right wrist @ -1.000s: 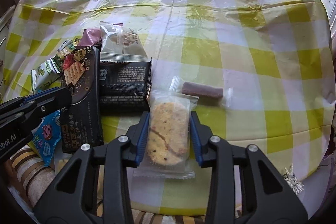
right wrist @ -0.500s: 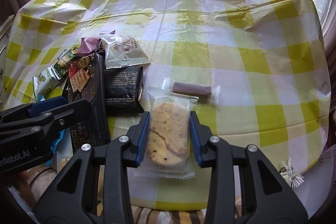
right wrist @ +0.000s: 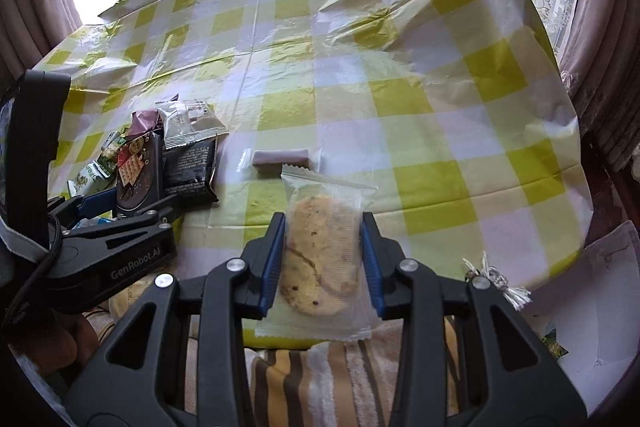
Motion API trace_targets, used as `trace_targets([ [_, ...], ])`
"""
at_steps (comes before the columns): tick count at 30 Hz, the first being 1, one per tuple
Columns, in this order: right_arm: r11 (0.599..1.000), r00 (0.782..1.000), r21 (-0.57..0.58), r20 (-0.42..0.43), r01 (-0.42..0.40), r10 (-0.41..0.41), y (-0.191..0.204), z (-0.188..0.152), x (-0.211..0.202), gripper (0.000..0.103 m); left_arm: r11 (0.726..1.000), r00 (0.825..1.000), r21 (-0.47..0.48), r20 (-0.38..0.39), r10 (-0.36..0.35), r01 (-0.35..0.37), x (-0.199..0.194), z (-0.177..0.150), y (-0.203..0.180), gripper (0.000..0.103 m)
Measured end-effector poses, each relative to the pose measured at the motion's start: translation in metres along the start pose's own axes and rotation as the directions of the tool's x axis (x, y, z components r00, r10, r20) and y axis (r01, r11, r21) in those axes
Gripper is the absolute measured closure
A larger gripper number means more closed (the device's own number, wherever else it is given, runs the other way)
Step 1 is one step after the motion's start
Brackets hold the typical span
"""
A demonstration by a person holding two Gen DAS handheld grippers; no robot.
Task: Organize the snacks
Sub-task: 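Grasp a clear round cookie packet with the right tool while the left tool grasps a dark cracker pack, then carry both packets to the white box and open both tools to drop them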
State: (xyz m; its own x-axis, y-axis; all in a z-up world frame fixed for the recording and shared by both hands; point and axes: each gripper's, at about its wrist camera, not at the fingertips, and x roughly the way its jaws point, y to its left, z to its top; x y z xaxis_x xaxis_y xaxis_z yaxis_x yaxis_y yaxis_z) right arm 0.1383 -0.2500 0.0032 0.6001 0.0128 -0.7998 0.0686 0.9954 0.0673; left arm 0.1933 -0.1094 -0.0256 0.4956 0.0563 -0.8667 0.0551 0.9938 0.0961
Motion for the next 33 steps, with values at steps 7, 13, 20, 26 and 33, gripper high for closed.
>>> trace_targets([
  [7, 1.0, 1.0, 0.01, 0.023, 0.011, -0.012, -0.012, -0.001, -0.016, 0.063, 0.998, 0.999, -0.044, 0.018, -0.032, 0.033, -0.01, -0.008, 0.012, 0.05],
  [13, 0.999, 0.999, 0.027, 0.037, 0.033, -0.034, -0.027, -0.004, -0.027, 0.063, 0.996, 0.996, -0.074, 0.08, -0.038, 0.044, -0.031, -0.015, 0.015, 0.05],
  [20, 0.997, 0.997, 0.048, 0.057, 0.055, -0.058, -0.045, -0.01, -0.042, 0.063, 0.992, 0.977, -0.055, 0.19, -0.098, 0.11, -0.065, -0.019, 0.007, 0.05],
  [26, 0.991, 0.99, 0.073, 0.08, 0.109, -0.115, -0.069, -0.017, -0.058, 0.063, 0.968, 0.94, 0.056, 0.231, -0.249, 0.243, -0.097, -0.023, -0.035, 0.05],
  [33, 0.973, 0.975, 0.128, 0.082, 0.193, -0.204, -0.115, -0.034, -0.079, 0.063, 0.905, 0.888, 0.181, 0.193, -0.417, 0.385, -0.12, -0.035, -0.098, 0.05],
])
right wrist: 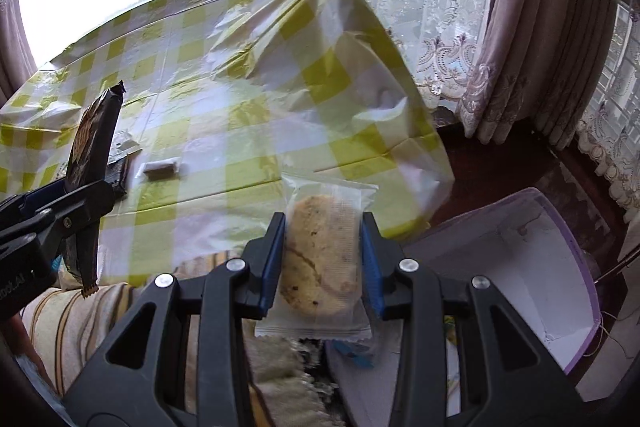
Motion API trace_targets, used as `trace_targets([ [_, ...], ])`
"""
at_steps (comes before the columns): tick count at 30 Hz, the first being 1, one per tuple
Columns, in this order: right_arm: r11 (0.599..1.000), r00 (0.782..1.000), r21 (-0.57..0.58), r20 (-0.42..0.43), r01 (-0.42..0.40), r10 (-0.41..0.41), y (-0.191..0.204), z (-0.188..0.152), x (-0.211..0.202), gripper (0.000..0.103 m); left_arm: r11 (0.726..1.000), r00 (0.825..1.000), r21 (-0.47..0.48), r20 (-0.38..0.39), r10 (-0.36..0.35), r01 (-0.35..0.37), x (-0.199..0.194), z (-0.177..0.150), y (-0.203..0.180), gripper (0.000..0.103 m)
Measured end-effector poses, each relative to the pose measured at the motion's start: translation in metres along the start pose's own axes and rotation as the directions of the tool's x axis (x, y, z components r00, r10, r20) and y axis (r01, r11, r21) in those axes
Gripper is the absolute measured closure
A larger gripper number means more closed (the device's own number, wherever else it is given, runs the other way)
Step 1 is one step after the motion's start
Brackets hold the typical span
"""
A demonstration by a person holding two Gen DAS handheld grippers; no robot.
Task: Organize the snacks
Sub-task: 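Carry both packets to the white box and open both tools to drop them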
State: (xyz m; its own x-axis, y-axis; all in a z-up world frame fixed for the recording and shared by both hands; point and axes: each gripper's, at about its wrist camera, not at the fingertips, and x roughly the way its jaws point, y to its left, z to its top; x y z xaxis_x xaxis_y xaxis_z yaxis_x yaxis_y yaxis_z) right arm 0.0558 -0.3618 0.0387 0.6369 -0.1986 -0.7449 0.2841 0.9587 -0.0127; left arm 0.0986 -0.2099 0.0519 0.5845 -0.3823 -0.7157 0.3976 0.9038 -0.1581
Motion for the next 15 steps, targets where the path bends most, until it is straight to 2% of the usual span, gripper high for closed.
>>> trace_targets([
  [4, 0.997, 0.998, 0.032, -0.009, 0.066, -0.065, -0.034, -0.009, -0.005, 0.063, 0.993, 0.993, 0.042, -0.045, -0.113, 0.115, 0.01, -0.005, -0.04, 0.05],
  [9, 0.989, 0.991, 0.076, -0.046, 0.131, -0.128, -0.078, -0.027, -0.006, 0.063, 0.97, 0.975, 0.121, -0.101, -0.199, 0.21, 0.023, -0.014, -0.091, 0.05],
  [11, 0.984, 0.987, 0.092, -0.064, 0.155, -0.15, -0.093, -0.034, -0.005, 0.063, 0.955, 0.961, 0.143, -0.135, -0.242, 0.26, 0.029, -0.019, -0.109, 0.05],
  [15, 0.977, 0.981, 0.112, -0.09, 0.183, -0.174, -0.115, -0.047, -0.004, 0.063, 0.935, 0.934, 0.156, -0.218, -0.281, 0.318, 0.045, -0.031, -0.136, 0.05],
])
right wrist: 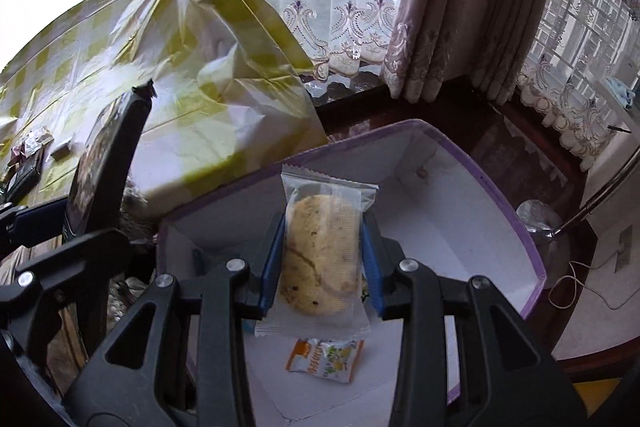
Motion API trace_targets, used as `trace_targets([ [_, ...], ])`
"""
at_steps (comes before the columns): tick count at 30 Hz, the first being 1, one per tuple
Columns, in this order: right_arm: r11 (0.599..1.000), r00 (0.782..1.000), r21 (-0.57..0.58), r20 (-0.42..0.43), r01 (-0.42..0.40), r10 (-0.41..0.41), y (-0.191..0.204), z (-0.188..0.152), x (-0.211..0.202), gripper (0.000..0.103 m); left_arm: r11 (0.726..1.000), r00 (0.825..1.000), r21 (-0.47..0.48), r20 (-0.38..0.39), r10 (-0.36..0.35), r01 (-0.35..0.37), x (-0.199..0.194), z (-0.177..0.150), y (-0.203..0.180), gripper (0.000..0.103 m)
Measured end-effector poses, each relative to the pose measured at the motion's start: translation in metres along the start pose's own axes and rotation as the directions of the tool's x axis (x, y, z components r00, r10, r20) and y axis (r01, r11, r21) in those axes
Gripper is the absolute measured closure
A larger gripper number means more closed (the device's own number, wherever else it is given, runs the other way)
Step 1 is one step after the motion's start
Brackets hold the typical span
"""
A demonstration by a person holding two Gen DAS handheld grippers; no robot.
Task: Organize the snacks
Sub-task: 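Carry both packets to the white box and open both tools to drop them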
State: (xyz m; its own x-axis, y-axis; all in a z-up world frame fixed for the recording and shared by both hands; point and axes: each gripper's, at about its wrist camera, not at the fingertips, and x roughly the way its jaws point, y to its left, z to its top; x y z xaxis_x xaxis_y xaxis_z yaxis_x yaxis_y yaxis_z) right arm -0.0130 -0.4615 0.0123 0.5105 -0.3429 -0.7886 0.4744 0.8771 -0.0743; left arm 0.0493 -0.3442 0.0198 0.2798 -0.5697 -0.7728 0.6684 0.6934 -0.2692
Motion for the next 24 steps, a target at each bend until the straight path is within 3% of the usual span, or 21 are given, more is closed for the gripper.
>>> trace_targets([
  [7, 1.0, 0.997, 0.023, -0.075, 0.018, -0.016, -0.026, -0.022, 0.017, 0.063, 0.999, 0.996, 0.034, -0.086, -0.032, 0.035, 0.024, -0.01, -0.02, 0.05],
  [12, 1.0, 0.995, 0.024, -0.1, 0.018, -0.016, -0.028, -0.031, 0.021, 0.062, 0.999, 0.993, -0.002, -0.109, -0.049, 0.049, 0.031, -0.006, -0.014, 0.048],
  [16, 1.0, 0.995, 0.019, -0.099, 0.01, -0.009, -0.025, -0.032, 0.018, 0.045, 0.998, 0.993, -0.012, -0.106, -0.058, 0.057, 0.029, -0.007, -0.011, 0.047],
  [24, 0.999, 0.996, -0.016, -0.081, -0.035, 0.033, -0.008, -0.029, 0.01, 0.037, 0.999, 0.997, -0.012, -0.072, -0.041, 0.04, 0.014, -0.015, -0.005, 0.046],
])
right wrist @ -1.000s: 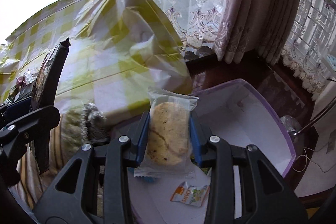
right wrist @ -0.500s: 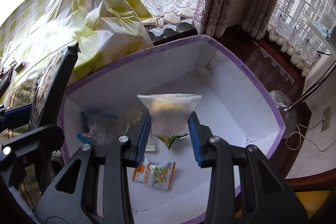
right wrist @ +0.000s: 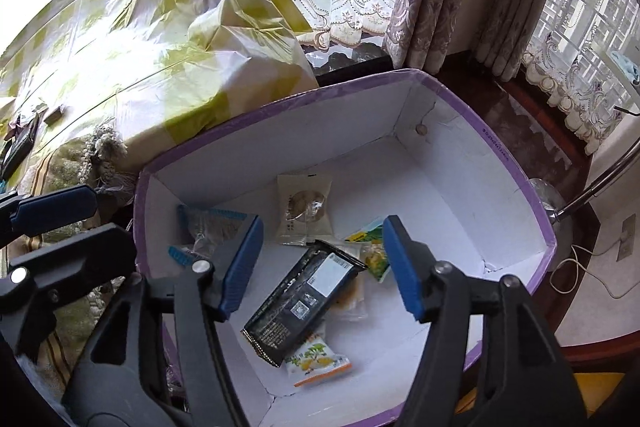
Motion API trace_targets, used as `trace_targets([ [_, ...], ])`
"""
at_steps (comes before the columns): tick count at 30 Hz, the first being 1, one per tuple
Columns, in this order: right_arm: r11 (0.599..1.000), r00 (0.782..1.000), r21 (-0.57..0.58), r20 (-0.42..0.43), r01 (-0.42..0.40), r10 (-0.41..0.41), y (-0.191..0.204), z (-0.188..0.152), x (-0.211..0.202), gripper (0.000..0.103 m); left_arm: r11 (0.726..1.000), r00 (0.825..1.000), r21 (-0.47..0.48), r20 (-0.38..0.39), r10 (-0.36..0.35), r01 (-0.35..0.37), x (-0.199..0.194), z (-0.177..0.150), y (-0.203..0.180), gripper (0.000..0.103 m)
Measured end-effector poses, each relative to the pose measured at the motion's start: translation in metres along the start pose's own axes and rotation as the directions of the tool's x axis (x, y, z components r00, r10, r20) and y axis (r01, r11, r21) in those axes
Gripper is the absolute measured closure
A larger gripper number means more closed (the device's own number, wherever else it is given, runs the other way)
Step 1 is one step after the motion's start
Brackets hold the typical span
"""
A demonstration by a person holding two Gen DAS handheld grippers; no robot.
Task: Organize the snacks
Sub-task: 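Carry both packets to the white box and open both tools to drop them, then move both open tools back toward the snacks on the table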
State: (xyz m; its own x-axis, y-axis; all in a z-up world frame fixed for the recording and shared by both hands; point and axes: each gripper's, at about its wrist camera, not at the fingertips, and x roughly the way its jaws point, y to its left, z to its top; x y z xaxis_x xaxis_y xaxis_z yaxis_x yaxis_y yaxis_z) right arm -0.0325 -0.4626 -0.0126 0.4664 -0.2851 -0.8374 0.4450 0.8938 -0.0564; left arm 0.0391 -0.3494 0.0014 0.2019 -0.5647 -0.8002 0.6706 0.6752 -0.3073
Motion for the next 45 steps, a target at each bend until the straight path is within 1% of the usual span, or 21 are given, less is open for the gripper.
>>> trace_targets([
  [4, 1.0, 1.0, -0.02, -0.001, -0.006, 0.006, 0.005, 0.002, -0.002, 0.035, 0.999, 1.0, -0.033, 0.029, 0.012, -0.011, -0.012, -0.004, 0.013, 0.046],
  [6, 1.0, 1.0, -0.014, 0.003, 0.001, -0.001, 0.001, 0.004, -0.004, 0.035, 0.998, 0.999, -0.057, 0.046, 0.02, -0.017, -0.02, -0.008, 0.022, 0.046],
  [8, 1.0, 1.0, -0.001, 0.011, 0.015, -0.015, -0.005, 0.006, -0.006, 0.033, 0.995, 0.998, -0.094, 0.058, 0.025, -0.019, -0.028, -0.012, 0.035, 0.046],
  [11, 0.999, 0.999, 0.024, 0.013, 0.031, -0.031, -0.014, 0.009, -0.008, 0.031, 0.991, 0.996, -0.136, 0.086, 0.005, 0.006, -0.042, -0.019, 0.051, 0.046],
  [13, 0.999, 1.0, 0.028, 0.013, 0.026, -0.026, -0.015, 0.009, -0.01, 0.031, 0.99, 0.994, -0.141, 0.11, 0.017, -0.002, -0.053, -0.025, 0.056, 0.046],
  [16, 1.0, 1.0, 0.003, 0.011, 0.001, -0.001, -0.007, 0.008, -0.013, 0.031, 0.988, 0.989, -0.154, 0.139, 0.053, -0.031, -0.069, -0.036, 0.064, 0.046],
  [19, 0.999, 0.999, -0.034, 0.014, -0.037, 0.037, 0.01, 0.005, -0.018, 0.031, 0.977, 0.984, -0.205, 0.154, 0.091, -0.059, -0.086, -0.05, 0.079, 0.046],
  [23, 0.993, 0.996, -0.085, 0.017, -0.084, 0.085, 0.038, 0.003, -0.024, 0.029, 0.944, 0.972, -0.317, 0.177, 0.152, -0.09, -0.11, -0.075, 0.11, 0.046],
  [25, 0.988, 0.993, -0.113, 0.023, -0.109, 0.112, 0.053, 0.001, -0.029, 0.029, 0.923, 0.964, -0.368, 0.188, 0.188, -0.109, -0.123, -0.088, 0.126, 0.046],
  [30, 0.971, 0.982, -0.171, 0.055, -0.166, 0.178, 0.091, -0.002, -0.043, 0.025, 0.866, 0.94, -0.467, 0.182, 0.29, -0.177, -0.155, -0.119, 0.161, 0.046],
  [32, 0.961, 0.977, -0.205, 0.067, -0.184, 0.201, 0.106, -0.002, -0.049, 0.021, 0.848, 0.935, -0.495, 0.175, 0.308, -0.187, -0.165, -0.128, 0.175, 0.046],
  [35, 0.947, 0.974, -0.256, 0.071, -0.193, 0.217, 0.127, -0.002, -0.052, 0.021, 0.823, 0.933, -0.532, 0.154, 0.326, -0.2, -0.173, -0.137, 0.194, 0.046],
  [37, 0.943, 0.974, -0.277, 0.08, -0.182, 0.212, 0.138, -0.001, -0.053, 0.021, 0.821, 0.934, -0.532, 0.142, 0.327, -0.207, -0.175, -0.137, 0.203, 0.046],
  [39, 0.938, 0.972, -0.293, 0.089, -0.184, 0.218, 0.148, 0.004, -0.055, 0.021, 0.827, 0.932, -0.495, 0.087, 0.352, -0.266, -0.17, -0.129, 0.21, 0.046],
  [42, 0.927, 0.967, -0.317, 0.09, -0.199, 0.238, 0.164, 0.011, -0.057, 0.018, 0.855, 0.935, -0.407, 0.004, 0.354, -0.321, -0.154, -0.115, 0.218, 0.046],
  [43, 0.92, 0.965, -0.335, 0.092, -0.202, 0.245, 0.17, 0.013, -0.057, 0.016, 0.872, 0.936, -0.358, -0.019, 0.351, -0.334, -0.149, -0.11, 0.218, 0.046],
  [45, 0.903, 0.961, -0.376, 0.091, -0.209, 0.26, 0.184, 0.017, -0.058, 0.015, 0.898, 0.927, -0.232, -0.055, 0.371, -0.373, -0.14, -0.097, 0.217, 0.046],
])
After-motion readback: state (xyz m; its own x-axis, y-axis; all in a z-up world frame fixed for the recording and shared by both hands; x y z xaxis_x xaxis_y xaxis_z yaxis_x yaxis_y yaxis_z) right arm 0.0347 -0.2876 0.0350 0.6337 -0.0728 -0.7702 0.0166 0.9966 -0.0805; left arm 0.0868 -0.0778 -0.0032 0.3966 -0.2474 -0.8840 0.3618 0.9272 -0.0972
